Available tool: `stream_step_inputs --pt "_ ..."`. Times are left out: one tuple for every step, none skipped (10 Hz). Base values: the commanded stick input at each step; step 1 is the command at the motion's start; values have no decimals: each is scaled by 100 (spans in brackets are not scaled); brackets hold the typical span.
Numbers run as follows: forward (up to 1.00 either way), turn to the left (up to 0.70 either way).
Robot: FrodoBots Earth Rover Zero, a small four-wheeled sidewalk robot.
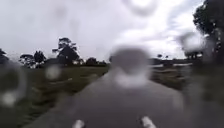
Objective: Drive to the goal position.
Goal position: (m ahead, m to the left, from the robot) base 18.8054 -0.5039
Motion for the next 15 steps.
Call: stream_step_inputs --pt "85 0" --pt "85 0" --pt "85 0" --pt "85 0" --pt "85 -1" --pt "85 -34" --pt "85 -6" --pt "85 -1" --pt "85 0" --pt "85 0" --pt "85 0" --pt "85 0" --pt "85 0" --pt "85 0" --pt "85 0"
